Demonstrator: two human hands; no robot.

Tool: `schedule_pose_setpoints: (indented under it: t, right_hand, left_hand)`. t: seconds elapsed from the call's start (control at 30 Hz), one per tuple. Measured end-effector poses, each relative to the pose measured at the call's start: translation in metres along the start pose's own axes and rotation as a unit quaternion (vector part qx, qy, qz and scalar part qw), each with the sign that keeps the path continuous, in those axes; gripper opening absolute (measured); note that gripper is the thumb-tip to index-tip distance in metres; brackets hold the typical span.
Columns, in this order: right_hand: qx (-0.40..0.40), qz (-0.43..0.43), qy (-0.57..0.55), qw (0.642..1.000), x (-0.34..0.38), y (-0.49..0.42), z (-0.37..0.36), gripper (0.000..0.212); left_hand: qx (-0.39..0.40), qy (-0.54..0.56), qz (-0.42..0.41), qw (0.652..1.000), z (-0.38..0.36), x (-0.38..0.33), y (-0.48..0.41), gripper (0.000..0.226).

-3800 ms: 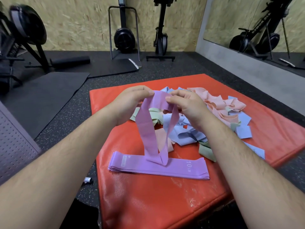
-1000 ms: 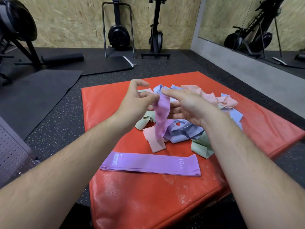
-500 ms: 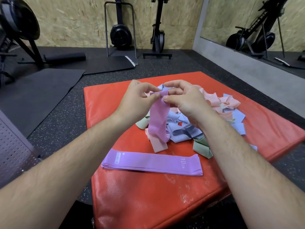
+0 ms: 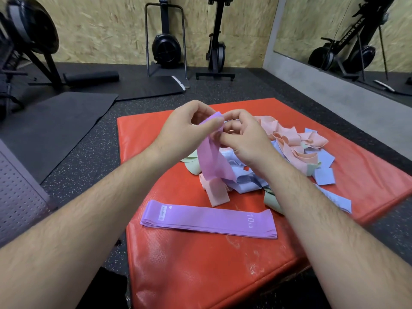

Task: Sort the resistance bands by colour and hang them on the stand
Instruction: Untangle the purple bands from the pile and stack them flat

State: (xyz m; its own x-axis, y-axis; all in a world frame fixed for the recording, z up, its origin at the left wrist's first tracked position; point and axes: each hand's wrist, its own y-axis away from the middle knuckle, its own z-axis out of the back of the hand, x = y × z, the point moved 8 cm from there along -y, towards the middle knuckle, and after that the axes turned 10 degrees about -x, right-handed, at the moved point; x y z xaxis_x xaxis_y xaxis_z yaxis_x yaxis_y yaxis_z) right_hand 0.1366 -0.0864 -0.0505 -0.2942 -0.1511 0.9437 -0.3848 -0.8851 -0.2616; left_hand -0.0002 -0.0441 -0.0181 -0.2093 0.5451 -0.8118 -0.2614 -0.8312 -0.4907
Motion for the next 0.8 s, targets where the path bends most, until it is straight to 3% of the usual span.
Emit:
schedule_pose_setpoints:
  t: [0.1, 0.27, 0.43, 0.57, 0.67, 0.8]
  right_hand:
    - [0.013, 0.001, -0.005, 1.0, 0.002, 0.002, -0.001, 0.025]
    - [0.043, -0.024, 0.009, 0.999, -0.006, 0.003, -0.004, 0.036]
    - [0.139, -0.06, 0.071, 0.986, -0.026, 0.013, -0.008, 0.035]
    - [0.171, -0.07, 0.169, 0.968, -0.049, 0.015, 0.007, 0.012]
    - [0.188, -0.109, 0.282, 0.935, -0.072, 0.018, 0.027, 0.033]
    - [0.178, -0.146, 0.244, 0.942, -0.078, 0.022, 0.046, 0.034]
  left_hand:
    - [-0.019, -0.046, -0.006, 0.999, 0.005, 0.006, -0.004, 0.011]
    - [-0.068, 0.039, 0.059, 0.995, 0.017, 0.016, -0.01, 0.01]
    - [-0.125, 0.129, 0.109, 0.978, 0.038, 0.026, -0.016, 0.01]
    - [-0.155, 0.193, 0.177, 0.953, 0.057, 0.052, -0.018, 0.009]
    - [-0.171, 0.217, 0.217, 0.936, 0.068, 0.072, -0.015, 0.009]
    - [-0.189, 0.229, 0.257, 0.92, 0.083, 0.095, -0.01, 0.007]
